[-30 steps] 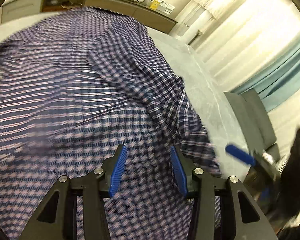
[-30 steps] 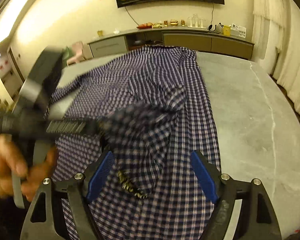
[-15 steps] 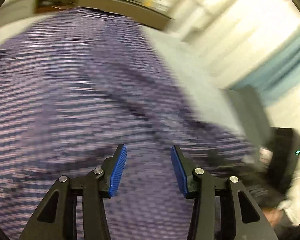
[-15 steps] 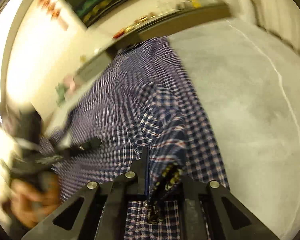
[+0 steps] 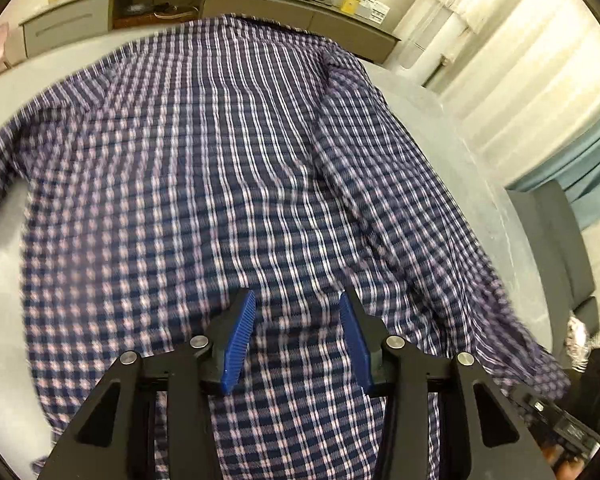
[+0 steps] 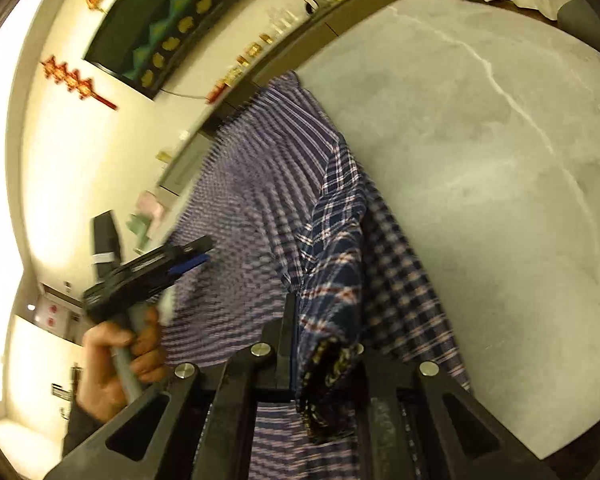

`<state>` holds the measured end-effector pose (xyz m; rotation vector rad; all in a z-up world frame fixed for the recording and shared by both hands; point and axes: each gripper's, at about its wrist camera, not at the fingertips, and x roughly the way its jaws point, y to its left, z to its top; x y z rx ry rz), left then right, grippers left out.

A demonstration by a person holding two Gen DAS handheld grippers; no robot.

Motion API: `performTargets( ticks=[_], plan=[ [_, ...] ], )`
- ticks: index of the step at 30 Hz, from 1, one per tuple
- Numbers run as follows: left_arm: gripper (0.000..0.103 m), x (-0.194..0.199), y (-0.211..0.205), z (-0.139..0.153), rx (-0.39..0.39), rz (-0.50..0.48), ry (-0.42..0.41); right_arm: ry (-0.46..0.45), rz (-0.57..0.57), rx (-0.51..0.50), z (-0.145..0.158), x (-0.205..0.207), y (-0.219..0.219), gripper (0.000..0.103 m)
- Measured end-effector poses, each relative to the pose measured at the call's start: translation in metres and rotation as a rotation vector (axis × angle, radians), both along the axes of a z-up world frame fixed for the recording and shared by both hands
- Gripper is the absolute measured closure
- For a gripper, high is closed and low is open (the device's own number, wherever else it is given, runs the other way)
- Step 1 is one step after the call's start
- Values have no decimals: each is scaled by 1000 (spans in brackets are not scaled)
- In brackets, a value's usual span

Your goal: Fold clothes

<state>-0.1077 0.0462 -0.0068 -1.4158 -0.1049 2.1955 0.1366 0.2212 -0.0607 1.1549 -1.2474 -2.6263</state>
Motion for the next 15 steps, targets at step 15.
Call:
performTargets(
  ticks=[15],
  plan=[
    [55, -168, 148, 8, -217, -34, 103, -129, 6, -328, -61, 14, -3, 92]
  ],
)
